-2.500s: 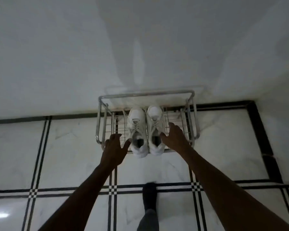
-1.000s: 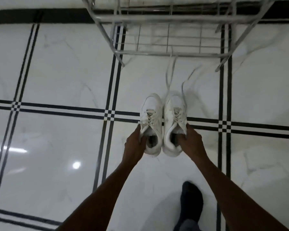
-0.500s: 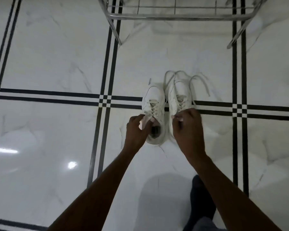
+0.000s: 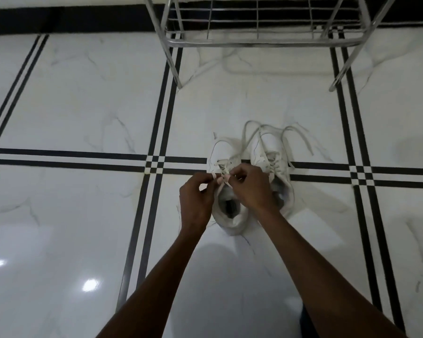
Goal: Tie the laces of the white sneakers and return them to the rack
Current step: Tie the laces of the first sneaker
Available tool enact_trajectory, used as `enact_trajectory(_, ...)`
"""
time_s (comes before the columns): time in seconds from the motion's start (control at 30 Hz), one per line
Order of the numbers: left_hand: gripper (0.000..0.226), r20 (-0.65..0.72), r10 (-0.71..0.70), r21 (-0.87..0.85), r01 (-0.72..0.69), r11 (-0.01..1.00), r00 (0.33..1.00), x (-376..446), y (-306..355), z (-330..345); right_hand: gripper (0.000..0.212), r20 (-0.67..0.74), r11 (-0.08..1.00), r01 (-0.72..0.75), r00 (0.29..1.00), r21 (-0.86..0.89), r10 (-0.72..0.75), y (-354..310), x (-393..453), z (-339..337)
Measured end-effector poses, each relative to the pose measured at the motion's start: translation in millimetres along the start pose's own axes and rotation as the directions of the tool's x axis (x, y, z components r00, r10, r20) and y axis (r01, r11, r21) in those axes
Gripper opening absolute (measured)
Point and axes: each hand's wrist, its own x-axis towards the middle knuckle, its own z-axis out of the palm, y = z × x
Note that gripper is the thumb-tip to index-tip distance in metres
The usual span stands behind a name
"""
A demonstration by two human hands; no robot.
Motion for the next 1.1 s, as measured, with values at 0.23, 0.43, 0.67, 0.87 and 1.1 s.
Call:
enact_trajectory(0.23, 0.012, 0.060, 0.125, -0.291, -0.103, 0.951, 0.990, -13, 12, -4, 0.001, -0.113, 0.995, 0.100, 0.989, 0.016, -0.098, 10, -10, 3)
enact_trajectory(0.43, 0.017, 0.103, 0.035, -0.222, -0.012, 0.975, 0.994, -9, 5, -19, 0.005, -0.135, 0.996, 0.086, 0.987, 0.009, -0.084, 6, -24, 3)
enact_trajectory(0.67, 0.008, 0.135, 0.089, -0.135, -0.070, 0.988, 0.987, -9, -10, -15, 0.009, -0.126, 0.996, 0.089, 0.988, 0.007, -0.087, 7, -22, 8)
enact_trajectory(0.87, 0.007, 0.148, 0.156, 0.064, -0.167, 0.984, 0.977, -1, -10, -14, 0.007, -0.125, 0.989, 0.137, 0.982, -0.051, -0.142, 5, -28, 12)
enact_trajectory(1.1, 0.015, 0.053, 0.139, 0.179, -0.146, 0.973, 0.989, -8, -9, -15, 0.013, -0.181, 0.960, 0.123, 0.968, -0.253, -0.172, 4, -38, 24)
